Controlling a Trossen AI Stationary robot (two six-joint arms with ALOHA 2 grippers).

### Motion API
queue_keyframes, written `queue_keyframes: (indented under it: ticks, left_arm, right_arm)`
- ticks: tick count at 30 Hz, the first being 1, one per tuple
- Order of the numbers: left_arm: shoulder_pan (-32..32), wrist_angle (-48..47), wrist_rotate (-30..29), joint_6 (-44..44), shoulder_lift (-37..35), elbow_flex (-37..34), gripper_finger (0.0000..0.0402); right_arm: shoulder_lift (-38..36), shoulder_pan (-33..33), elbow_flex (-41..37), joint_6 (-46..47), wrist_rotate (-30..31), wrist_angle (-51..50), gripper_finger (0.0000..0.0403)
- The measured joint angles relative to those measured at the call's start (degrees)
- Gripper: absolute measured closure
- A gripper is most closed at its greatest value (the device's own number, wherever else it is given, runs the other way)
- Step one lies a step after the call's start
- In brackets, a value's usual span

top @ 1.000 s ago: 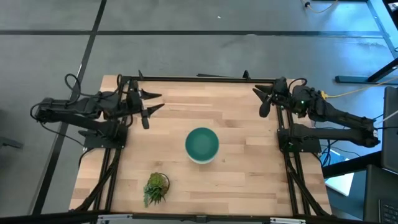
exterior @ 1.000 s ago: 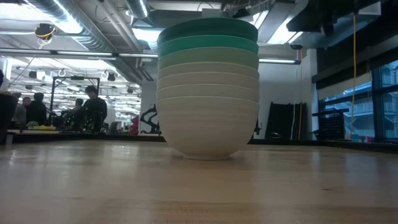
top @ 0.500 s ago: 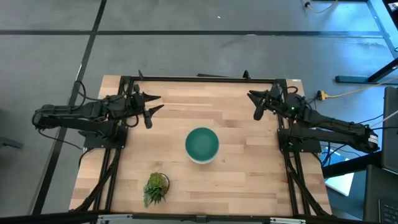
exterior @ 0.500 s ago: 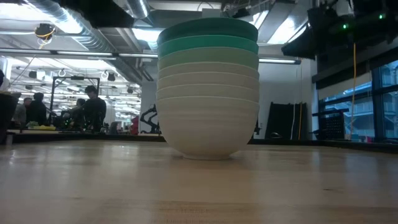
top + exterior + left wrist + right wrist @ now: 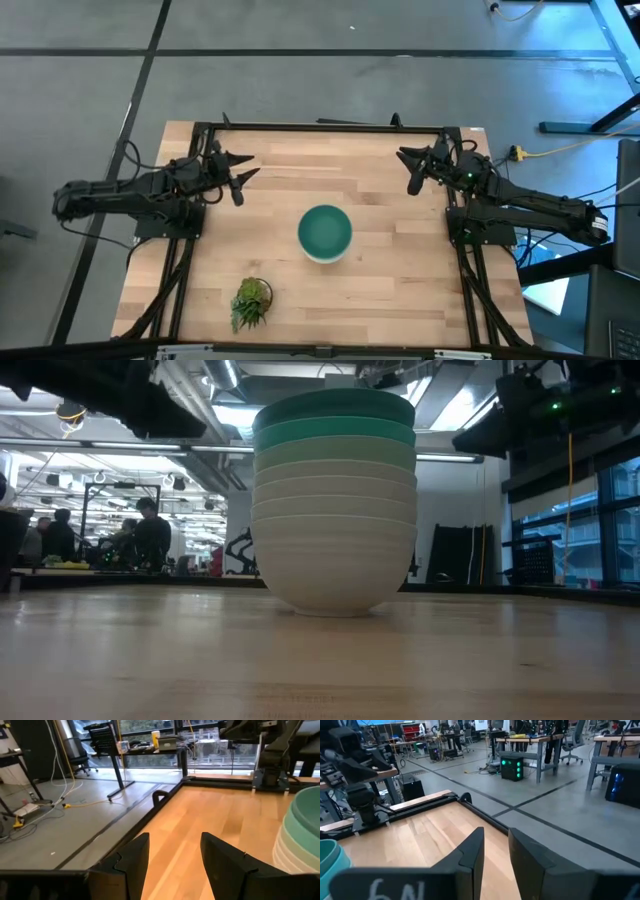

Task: Nest bowls inside each other
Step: Return to Home Position

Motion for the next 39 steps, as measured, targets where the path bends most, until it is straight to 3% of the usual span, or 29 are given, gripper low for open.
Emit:
queue_keyframes:
  ticks: [6, 39]
  left_arm:
    - [2.0, 0.0, 3.3, -0.1, -2.6, -2.8, 0.0229]
    - [4.1, -0.1, 2.9, 6.2, -4.3, -5.1, 0.0229]
  right_arm:
    - [0.0, 0.0, 0.0, -0.3, 0.0, 0.3, 0.0312]
    - [4.3, -7.9, 0.0, -0.5, -2.6, 0.8, 0.0312]
